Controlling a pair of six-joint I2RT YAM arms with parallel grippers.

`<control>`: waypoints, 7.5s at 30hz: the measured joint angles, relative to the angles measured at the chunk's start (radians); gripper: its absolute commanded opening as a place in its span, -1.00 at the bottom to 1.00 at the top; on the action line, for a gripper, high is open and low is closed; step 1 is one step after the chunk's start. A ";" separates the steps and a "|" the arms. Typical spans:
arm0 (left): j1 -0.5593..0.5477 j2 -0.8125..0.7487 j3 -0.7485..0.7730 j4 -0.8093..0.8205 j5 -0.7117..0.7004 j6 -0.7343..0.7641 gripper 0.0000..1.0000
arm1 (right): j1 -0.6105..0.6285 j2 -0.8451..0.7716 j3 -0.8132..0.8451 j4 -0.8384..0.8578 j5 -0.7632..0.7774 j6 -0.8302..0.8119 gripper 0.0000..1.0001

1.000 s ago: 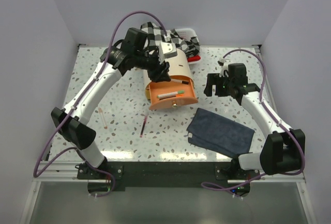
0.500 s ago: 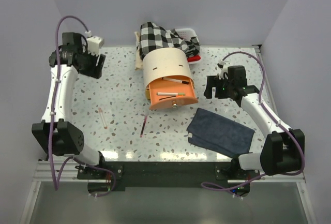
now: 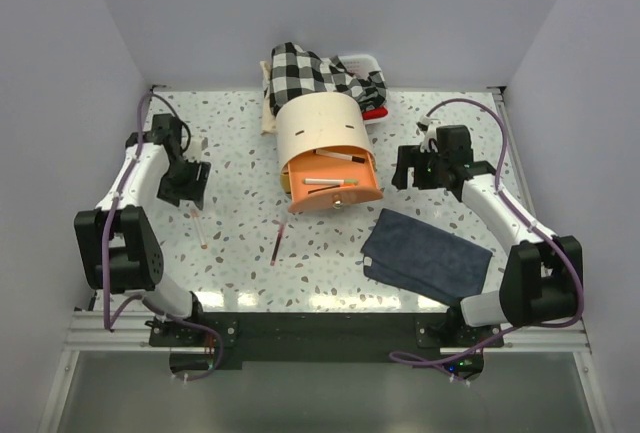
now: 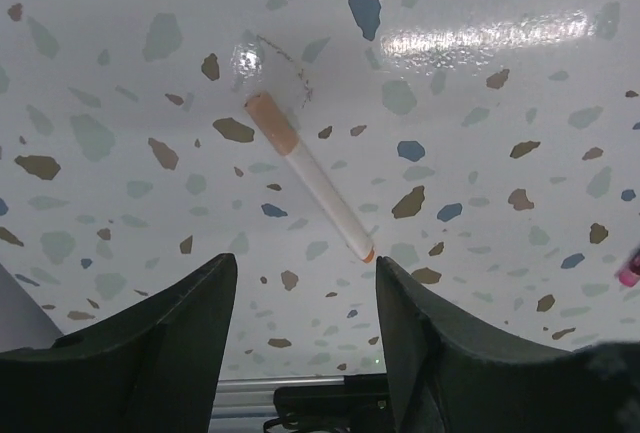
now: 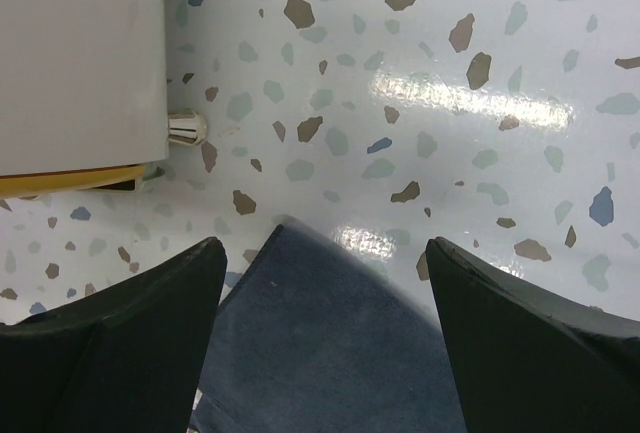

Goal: Sort the stationery into containers
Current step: Pick up the pen from the center of the board, then place the pen in the drawer, then pick up the pen from the center of the board, then place the pen in the drawer.

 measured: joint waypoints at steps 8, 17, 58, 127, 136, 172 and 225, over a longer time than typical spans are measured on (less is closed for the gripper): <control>0.000 0.119 -0.087 0.074 -0.006 -0.038 0.00 | 0.000 -0.010 0.000 -0.011 0.001 -0.001 0.71; 0.000 0.200 -0.110 0.141 -0.019 -0.060 -0.14 | 0.000 -0.018 0.000 -0.015 0.001 -0.005 0.71; -0.433 0.238 0.952 -0.169 0.808 0.403 -1.00 | 0.000 0.002 0.070 -0.013 0.008 -0.019 0.71; -0.581 -0.189 -0.572 0.668 0.135 -0.533 -0.01 | -0.006 0.018 -0.003 -0.044 0.008 -0.045 0.71; -0.599 -0.155 -0.563 0.675 0.093 -0.561 -0.22 | -0.006 0.017 -0.006 -0.041 0.008 -0.045 0.71; -0.539 -0.033 -0.469 0.611 0.029 -0.656 -1.00 | -0.008 0.003 -0.003 -0.037 0.009 -0.046 0.73; -0.642 -0.085 0.316 0.346 0.675 0.413 0.01 | -0.013 -0.240 -0.051 -0.047 -0.045 -0.179 0.60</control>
